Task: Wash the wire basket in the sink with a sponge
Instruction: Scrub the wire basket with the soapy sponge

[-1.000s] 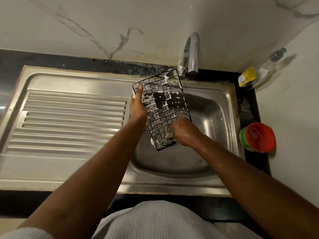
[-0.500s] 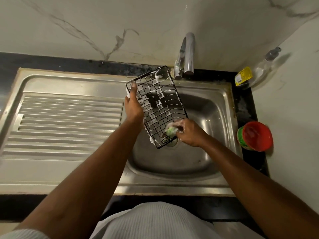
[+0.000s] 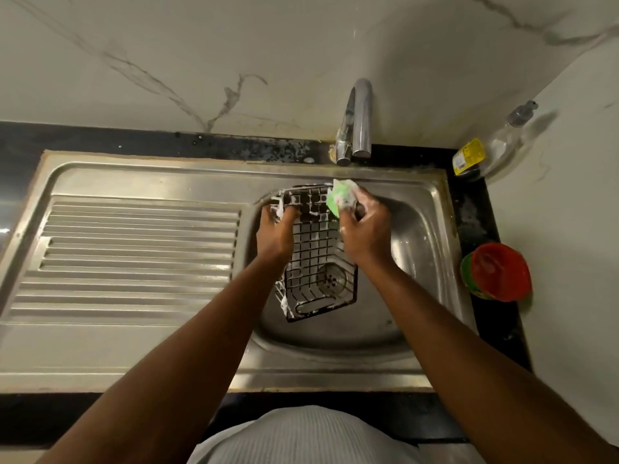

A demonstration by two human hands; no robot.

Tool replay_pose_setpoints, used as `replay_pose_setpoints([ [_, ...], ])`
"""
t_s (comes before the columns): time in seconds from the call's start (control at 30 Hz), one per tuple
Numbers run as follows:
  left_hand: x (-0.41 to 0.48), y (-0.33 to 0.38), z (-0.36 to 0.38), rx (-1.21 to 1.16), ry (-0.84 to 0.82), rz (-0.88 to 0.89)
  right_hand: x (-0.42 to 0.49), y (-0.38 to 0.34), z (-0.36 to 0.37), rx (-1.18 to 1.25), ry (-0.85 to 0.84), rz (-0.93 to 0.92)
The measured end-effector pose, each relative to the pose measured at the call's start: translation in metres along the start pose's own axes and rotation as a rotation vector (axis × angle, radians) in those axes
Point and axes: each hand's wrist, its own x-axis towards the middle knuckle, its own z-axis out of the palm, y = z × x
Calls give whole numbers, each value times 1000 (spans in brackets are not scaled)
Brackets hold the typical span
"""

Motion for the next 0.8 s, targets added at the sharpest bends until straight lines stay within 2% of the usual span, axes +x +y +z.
replay_pose_setpoints([
  [0.07, -5, -3, 4, 87, -27, 62, 8, -10, 3, -25, 51, -140],
  [0.23, -17, -7, 10, 206, -108, 171, 6, -12, 23, -434, -204, -501],
  [0.33, -19, -6, 10, 194, -89, 176, 9, -6, 22, -519, -194, -624],
  [0.5, -16, 1, 9, 197, -113, 176, 15, 13, 13, -613, -135, -635],
  [0.67, -16, 2, 15, 199, -165, 184, 8, 21, 10, -521, -100, -736],
  [0.8, -13, 1, 17, 223, -191, 187, 5, 27, 6, -528, -73, -734],
])
